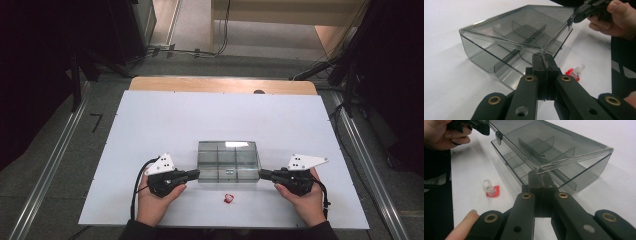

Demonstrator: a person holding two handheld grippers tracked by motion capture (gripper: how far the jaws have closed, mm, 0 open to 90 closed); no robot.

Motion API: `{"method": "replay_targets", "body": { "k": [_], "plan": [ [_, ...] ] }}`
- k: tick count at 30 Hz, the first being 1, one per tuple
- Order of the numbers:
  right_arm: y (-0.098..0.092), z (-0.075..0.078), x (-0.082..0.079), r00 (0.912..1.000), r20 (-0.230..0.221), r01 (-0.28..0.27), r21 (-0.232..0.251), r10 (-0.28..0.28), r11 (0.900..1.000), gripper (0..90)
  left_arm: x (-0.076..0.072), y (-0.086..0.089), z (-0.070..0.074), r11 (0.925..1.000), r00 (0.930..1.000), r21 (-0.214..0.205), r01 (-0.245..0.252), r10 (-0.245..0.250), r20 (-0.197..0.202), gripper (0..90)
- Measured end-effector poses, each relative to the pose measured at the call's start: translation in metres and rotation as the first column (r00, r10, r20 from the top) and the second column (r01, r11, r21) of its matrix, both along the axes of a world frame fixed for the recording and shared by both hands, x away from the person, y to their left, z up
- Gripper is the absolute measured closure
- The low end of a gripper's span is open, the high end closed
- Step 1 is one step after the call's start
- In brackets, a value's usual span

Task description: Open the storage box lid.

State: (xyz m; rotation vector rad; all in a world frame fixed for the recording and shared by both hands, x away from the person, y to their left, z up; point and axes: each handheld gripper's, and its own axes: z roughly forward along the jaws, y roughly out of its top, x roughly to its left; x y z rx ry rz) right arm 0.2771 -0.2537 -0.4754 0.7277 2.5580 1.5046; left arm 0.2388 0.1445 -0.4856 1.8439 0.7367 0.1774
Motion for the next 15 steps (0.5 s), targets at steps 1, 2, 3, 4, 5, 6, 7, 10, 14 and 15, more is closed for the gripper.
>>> {"method": "replay_targets", "body": {
  "k": [1, 2, 3, 4, 5, 6, 7, 10, 14, 15],
  "plan": [
    [0.000, 0.001, 0.000, 1.0000, 0.002, 0.000, 0.000, 0.000, 1.0000, 88.1, 0.001, 0.000, 0.000, 1.0000, 1.0000, -0.001, 0.000, 0.000, 0.001, 90.0],
    [0.001, 0.002, 0.000, 1.0000, 0.005, 0.002, 0.000, -0.002, 1.0000, 88.1, 0.001, 0.000, 0.001, 1.0000, 1.0000, -0.003, -0.001, 0.001, 0.002, 90.0],
    [0.001, 0.002, 0.000, 1.0000, 0.005, 0.004, 0.002, -0.004, 1.0000, 88.1, 0.002, 0.000, 0.002, 1.0000, 1.0000, -0.008, -0.005, 0.005, 0.000, 90.0],
    [0.001, 0.003, 0.000, 1.0000, 0.007, 0.003, 0.003, -0.003, 1.0000, 88.2, 0.002, 0.000, 0.003, 0.9999, 1.0000, -0.009, -0.008, 0.008, 0.003, 90.0],
    [0.000, 0.004, 0.000, 1.0000, 0.002, 0.007, 0.008, -0.007, 0.9999, 88.1, 0.002, 0.000, 0.004, 0.9999, 0.9999, -0.011, -0.008, 0.008, 0.008, 90.0],
    [0.000, 0.006, 0.001, 1.0000, -0.002, 0.007, 0.012, -0.007, 0.9999, 88.1, 0.002, 0.000, 0.005, 0.9998, 0.9999, -0.014, -0.013, 0.013, 0.010, 90.0],
    [-0.001, 0.008, 0.001, 1.0000, -0.003, 0.009, 0.014, -0.009, 0.9999, 88.1, 0.003, 0.000, 0.007, 0.9998, 0.9998, -0.015, -0.013, 0.013, 0.016, 90.0],
    [0.000, 0.012, 0.002, 0.9999, 0.001, 0.011, 0.024, -0.011, 0.9996, 88.1, 0.005, 0.001, 0.011, 0.9996, 0.9996, -0.023, -0.014, 0.014, 0.023, 90.0],
    [0.004, 0.016, 0.005, 1.0000, 0.003, 0.003, 0.034, -0.003, 0.9994, 88.1, 0.010, -0.001, 0.015, 0.9995, 0.9993, -0.027, -0.018, 0.019, 0.034, 90.0],
    [0.006, 0.017, 0.007, 1.0000, 0.000, 0.001, 0.036, -0.001, 0.9993, 88.1, 0.011, -0.001, 0.016, 0.9995, 0.9991, -0.023, -0.019, 0.020, 0.039, 90.0]
  ]
}}
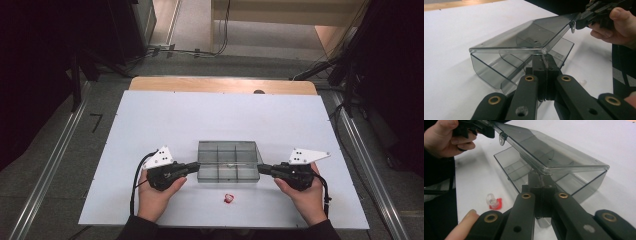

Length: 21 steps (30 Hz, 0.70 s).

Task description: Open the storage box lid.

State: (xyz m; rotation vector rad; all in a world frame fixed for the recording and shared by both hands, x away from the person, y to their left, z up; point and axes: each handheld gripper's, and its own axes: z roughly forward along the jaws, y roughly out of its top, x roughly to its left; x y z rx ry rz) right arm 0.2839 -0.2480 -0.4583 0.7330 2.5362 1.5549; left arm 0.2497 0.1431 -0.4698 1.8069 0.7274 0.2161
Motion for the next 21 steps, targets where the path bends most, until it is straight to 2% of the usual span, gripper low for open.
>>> {"method": "replay_targets", "body": {
  "k": [8, 15, 20, 21],
  "plan": [
    [0.013, 0.009, 0.009, 1.0000, 0.009, 0.002, 0.009, -0.002, 1.0000, 88.2, 0.008, 0.001, 0.007, 0.9997, 0.9996, -0.017, -0.017, 0.018, 0.023, 90.0],
    [0.015, 0.018, 0.019, 0.9997, 0.010, 0.024, 0.026, -0.025, 0.9994, 88.2, 0.018, 0.003, 0.015, 0.9996, 0.9990, -0.019, -0.021, 0.022, 0.040, 90.0],
    [0.015, 0.026, 0.023, 0.9991, 0.027, 0.031, 0.023, -0.032, 0.9992, 88.2, 0.023, 0.007, 0.015, 0.9995, 0.9996, -0.028, -0.016, 0.017, 0.022, 75.0],
    [0.015, 0.027, 0.024, 0.9991, 0.026, 0.032, 0.021, -0.032, 0.9993, 88.2, 0.024, 0.007, 0.014, 0.9992, 0.9999, -0.038, -0.013, 0.014, 0.007, 69.7]
  ]
}}
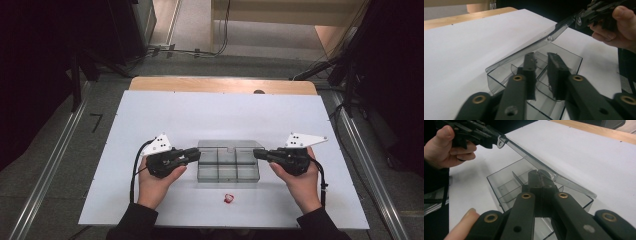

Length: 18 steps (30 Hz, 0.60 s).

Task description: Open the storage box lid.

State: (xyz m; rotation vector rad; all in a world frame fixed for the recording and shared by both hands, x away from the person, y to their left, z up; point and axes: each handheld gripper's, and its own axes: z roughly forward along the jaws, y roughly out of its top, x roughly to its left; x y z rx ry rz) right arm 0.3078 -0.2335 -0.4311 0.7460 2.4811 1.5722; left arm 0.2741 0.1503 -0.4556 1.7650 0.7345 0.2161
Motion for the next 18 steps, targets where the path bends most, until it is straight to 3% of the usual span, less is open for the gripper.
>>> {"method": "replay_targets", "body": {
  "k": [7, 11, 16, 18],
  "plan": [
    [0.000, 0.004, 0.006, 1.0000, 0.004, 0.004, -0.004, -0.004, 1.0000, 88.1, 0.015, -0.004, -0.007, 0.9952, 0.9958, 0.036, -0.091, 0.091, -0.011, 25.7],
    [0.000, 0.005, 0.009, 1.0000, 0.001, 0.009, 0.000, -0.009, 1.0000, 88.1, 0.025, -0.007, -0.009, 0.9912, 0.9910, 0.016, -0.132, 0.132, -0.024, 4.6],
    [0.001, 0.009, 0.013, 0.9999, 0.006, 0.008, -0.008, -0.008, 0.9999, 88.1, 0.040, -0.011, -0.012, 0.9896, 0.9884, 0.019, -0.143, 0.143, -0.049, 0.2],
    [0.002, 0.010, 0.015, 1.0000, 0.005, 0.008, -0.009, -0.008, 0.9999, 88.1, 0.043, -0.012, -0.014, 0.9897, 0.9886, 0.015, -0.143, 0.143, -0.047, 6.5]
  ]
}}
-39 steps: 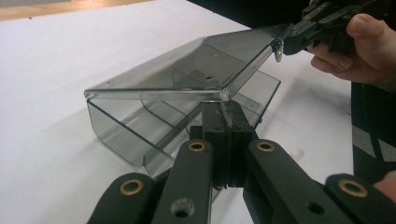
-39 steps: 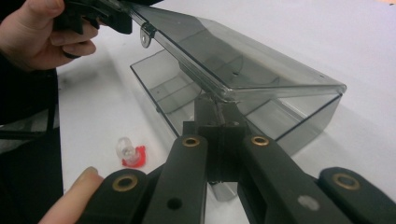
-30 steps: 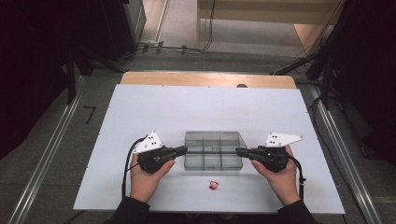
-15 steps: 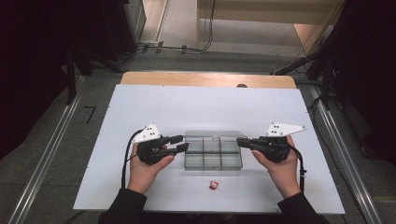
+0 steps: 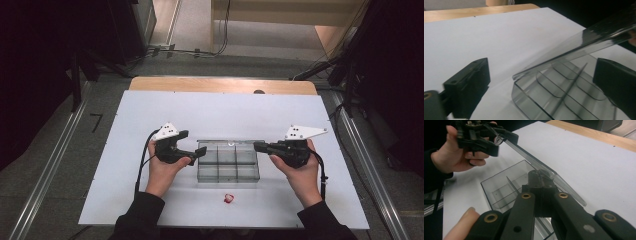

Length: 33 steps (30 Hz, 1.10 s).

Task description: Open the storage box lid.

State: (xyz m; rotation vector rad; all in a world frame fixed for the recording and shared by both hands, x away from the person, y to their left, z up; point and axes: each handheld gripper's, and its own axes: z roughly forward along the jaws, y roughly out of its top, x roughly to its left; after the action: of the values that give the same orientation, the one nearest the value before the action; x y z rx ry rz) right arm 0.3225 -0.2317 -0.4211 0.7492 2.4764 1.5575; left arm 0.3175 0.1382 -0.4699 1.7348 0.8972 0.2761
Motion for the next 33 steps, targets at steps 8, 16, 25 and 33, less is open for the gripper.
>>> {"method": "replay_targets", "body": {
  "k": [8, 16, 25, 33],
  "plan": [
    [0.002, 0.001, 0.006, 1.0000, -0.007, 0.001, -0.017, -0.001, 0.9999, 88.1, 0.009, -0.003, -0.008, 1.0000, 0.9998, 0.008, 0.005, -0.005, 0.019, 35.4],
    [0.002, 0.005, 0.009, 1.0000, -0.002, 0.004, -0.029, -0.004, 0.9996, 88.1, 0.014, -0.006, -0.011, 1.0000, 0.9997, 0.006, -0.003, 0.003, 0.024, 45.2],
    [-0.012, 0.003, 0.012, 0.9999, -0.006, 0.012, -0.045, -0.012, 0.9989, 88.0, 0.014, -0.007, -0.010, 0.9997, 0.9989, -0.006, 0.026, -0.025, 0.039, 60.4],
    [-0.025, -0.006, 0.018, 0.9985, -0.033, 0.043, -0.029, -0.044, 0.9987, 66.0, 0.017, -0.005, -0.011, 0.9991, 0.9992, -0.032, 0.028, -0.027, 0.030, 62.4]
  ]
}}
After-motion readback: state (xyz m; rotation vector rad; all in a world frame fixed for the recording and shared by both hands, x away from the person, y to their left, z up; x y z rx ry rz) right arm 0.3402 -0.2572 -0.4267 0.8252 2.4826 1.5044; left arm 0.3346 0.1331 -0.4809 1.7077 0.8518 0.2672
